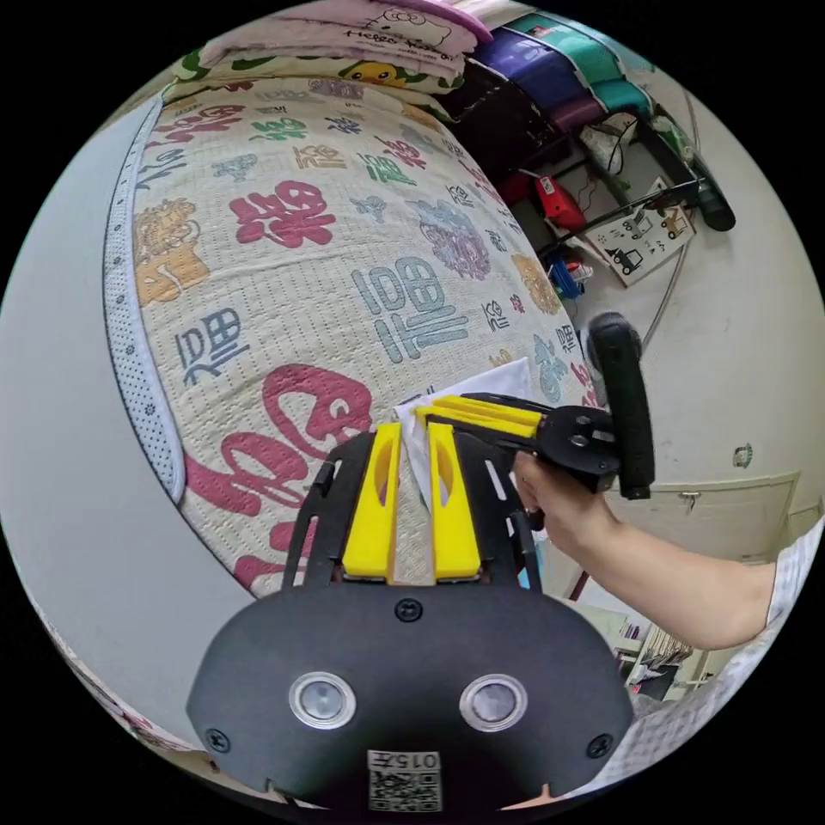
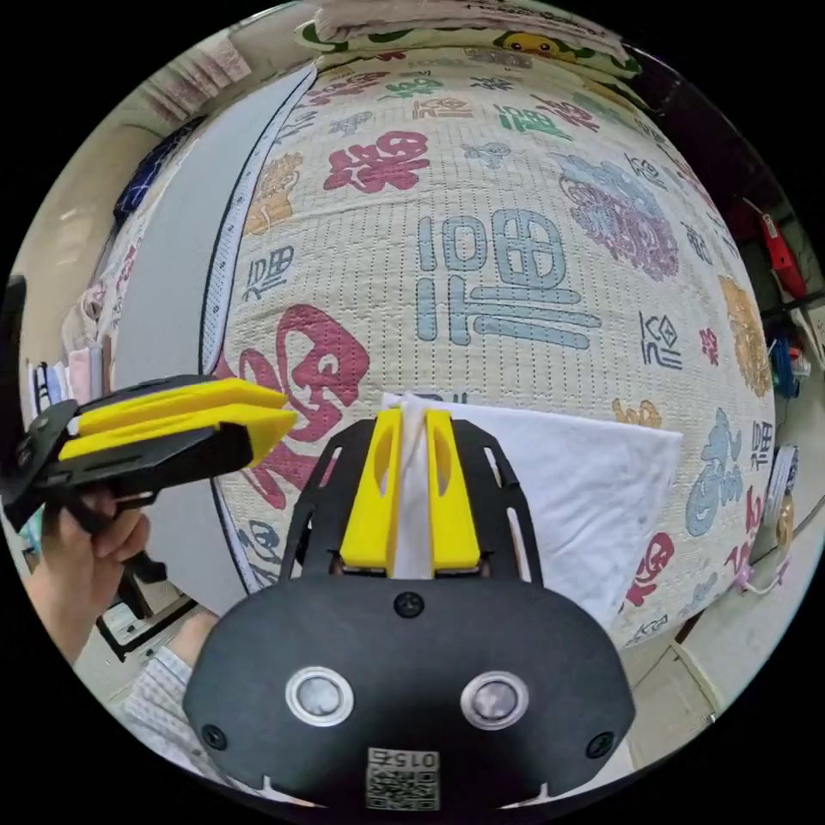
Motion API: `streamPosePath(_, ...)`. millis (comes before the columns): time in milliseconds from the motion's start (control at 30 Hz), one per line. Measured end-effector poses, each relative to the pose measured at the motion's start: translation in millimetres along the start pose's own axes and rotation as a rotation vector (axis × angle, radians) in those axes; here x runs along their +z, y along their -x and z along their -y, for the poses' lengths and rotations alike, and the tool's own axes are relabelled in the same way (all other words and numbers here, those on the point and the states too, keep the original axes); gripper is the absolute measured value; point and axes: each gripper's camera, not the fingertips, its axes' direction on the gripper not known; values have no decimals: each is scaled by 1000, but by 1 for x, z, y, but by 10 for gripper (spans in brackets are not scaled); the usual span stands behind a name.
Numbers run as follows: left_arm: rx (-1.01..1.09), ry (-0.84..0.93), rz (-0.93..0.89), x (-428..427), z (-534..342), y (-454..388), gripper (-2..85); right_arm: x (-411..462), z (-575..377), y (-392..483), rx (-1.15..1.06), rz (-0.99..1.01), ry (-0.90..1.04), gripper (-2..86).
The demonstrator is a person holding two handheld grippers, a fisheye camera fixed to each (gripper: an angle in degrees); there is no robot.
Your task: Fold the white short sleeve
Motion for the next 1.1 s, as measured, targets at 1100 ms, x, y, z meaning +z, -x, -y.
streamPosePath(1100, 260, 54, -705, 61, 79, -43, 124, -591, -198, -99, 189, 807, -303, 19)
